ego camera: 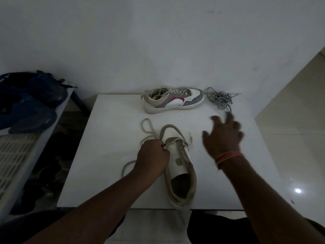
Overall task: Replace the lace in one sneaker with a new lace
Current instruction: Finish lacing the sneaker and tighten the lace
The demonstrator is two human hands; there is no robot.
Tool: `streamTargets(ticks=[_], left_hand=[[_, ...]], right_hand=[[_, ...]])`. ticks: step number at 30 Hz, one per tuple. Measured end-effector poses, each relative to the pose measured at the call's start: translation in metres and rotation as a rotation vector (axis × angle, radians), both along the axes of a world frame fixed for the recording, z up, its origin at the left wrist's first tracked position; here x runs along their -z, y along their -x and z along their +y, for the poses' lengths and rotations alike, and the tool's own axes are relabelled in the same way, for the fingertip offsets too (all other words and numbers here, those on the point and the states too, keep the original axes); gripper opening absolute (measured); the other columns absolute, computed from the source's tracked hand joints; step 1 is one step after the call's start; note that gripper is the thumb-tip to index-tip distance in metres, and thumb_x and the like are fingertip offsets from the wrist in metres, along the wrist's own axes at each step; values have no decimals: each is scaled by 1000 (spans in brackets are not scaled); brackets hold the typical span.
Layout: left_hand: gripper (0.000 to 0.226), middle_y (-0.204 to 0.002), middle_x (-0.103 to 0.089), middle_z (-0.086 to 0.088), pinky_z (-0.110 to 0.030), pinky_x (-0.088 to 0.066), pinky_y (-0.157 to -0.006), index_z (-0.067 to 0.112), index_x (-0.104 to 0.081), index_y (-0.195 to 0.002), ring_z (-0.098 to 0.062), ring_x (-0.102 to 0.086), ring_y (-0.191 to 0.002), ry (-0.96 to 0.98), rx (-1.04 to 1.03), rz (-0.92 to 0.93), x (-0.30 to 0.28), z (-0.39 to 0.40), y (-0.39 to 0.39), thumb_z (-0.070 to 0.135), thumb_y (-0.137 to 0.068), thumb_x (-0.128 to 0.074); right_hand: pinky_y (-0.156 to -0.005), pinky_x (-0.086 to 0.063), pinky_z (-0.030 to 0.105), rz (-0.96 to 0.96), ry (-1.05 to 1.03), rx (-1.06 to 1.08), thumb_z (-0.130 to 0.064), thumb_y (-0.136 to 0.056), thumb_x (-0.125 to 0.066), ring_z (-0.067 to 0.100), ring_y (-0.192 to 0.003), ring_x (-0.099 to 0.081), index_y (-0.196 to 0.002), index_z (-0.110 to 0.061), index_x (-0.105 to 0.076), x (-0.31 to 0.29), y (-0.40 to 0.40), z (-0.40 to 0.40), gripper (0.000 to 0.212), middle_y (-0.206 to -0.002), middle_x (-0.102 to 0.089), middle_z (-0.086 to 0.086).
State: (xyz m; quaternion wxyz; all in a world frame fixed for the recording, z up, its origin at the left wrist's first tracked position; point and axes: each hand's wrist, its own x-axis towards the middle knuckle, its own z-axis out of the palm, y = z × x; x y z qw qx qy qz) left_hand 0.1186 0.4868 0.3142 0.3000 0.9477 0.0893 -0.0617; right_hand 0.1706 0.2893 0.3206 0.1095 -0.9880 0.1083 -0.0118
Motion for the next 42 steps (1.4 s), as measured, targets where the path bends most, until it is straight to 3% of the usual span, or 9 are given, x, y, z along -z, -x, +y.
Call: streamTargets(ticks=[4, 10, 14, 20, 25, 28, 32, 37, 42], left_hand=[[17, -89, -64, -7, -29, -37, -68, 10, -63, -86, -26, -62, -89, -13, 8, -58, 6, -1, -1, 23, -95, -57], [21, -99, -70, -8, -29, -43, -73, 11, -71, -104, -26, -65, -96, 1, 13, -73, 9, 0, -1, 26, -95, -59], [13, -78, -51, -1, -30, -32, -66, 17, -54, -78, -20, -49, -78, -19, 12, -38, 6, -1, -2, 22, -90, -57], [10, -81, -48, -2, -30, -29, -66, 15, -54, -82, -21, -45, -79, -12, 11, -26, 7, -2, -2, 21, -90, -56], [14, -81, -52, -3, -30, -33, -66, 15, -53, -78, -28, -58, -85, -16, 12, -36, 9, -1, -4, 22, -90, -57], [20, -91, -62, -8, -30, -37, -68, 9, -66, -93, -26, -61, -89, -46, 13, -64, 13, -1, -5, 27, -96, -57], [24, -97, -67, -8, -29, -40, -69, 8, -70, -101, -25, -63, -90, -43, -10, -68, 15, -1, -6, 27, -98, -56], [19, -74, -52, -2, -26, -29, -54, 10, -57, -79, -25, -52, -73, -13, -34, 8, 6, -1, -6, 25, -90, -63], [23, -80, -52, -7, -30, -31, -62, 12, -53, -74, -28, -54, -78, -27, -22, 62, 8, 2, -9, 28, -88, -62]], right_hand=[[-103, -33, 51, -4, 12, -437, -42, -87, -58, 33, -135, -36, -114, -32, -71, 14, 28, 62, 31, -152, -41, 3], [-92, -40, 44, -153, 49, -455, -33, -86, -61, 25, -114, -53, -93, -26, -76, 16, 25, 65, 19, -121, -64, -2], [-86, -45, 43, -216, 110, -206, -39, -85, -58, 27, -102, -57, -93, -22, -74, 1, -1, 25, 24, -111, -64, -1], [-91, -36, 49, -224, 133, 342, -35, -85, -60, 38, -100, -54, -96, -17, -74, -16, -25, -47, 25, -104, -58, 11], [-107, -28, 52, 44, -98, -227, -52, -88, -62, 30, -135, -36, -128, -40, -61, -2, 12, 31, 42, -148, -43, -1], [-107, -24, 53, 31, 27, -436, -35, -90, -57, 28, -137, -35, -114, -35, -70, 9, 31, 68, 27, -147, -48, -2], [-103, -27, 51, -54, 88, -464, -31, -84, -63, 27, -128, -47, -102, -30, -76, 12, 31, 72, 22, -133, -61, -3], [-94, -34, 48, -156, 135, -291, -27, -84, -42, 23, -106, -53, -93, -25, -72, -11, 13, 43, 31, -109, -61, -3], [-86, -40, 45, -157, 134, 48, -26, -80, -54, 35, -97, -55, -91, -17, -72, -35, -11, -15, 23, -101, -59, 7]])
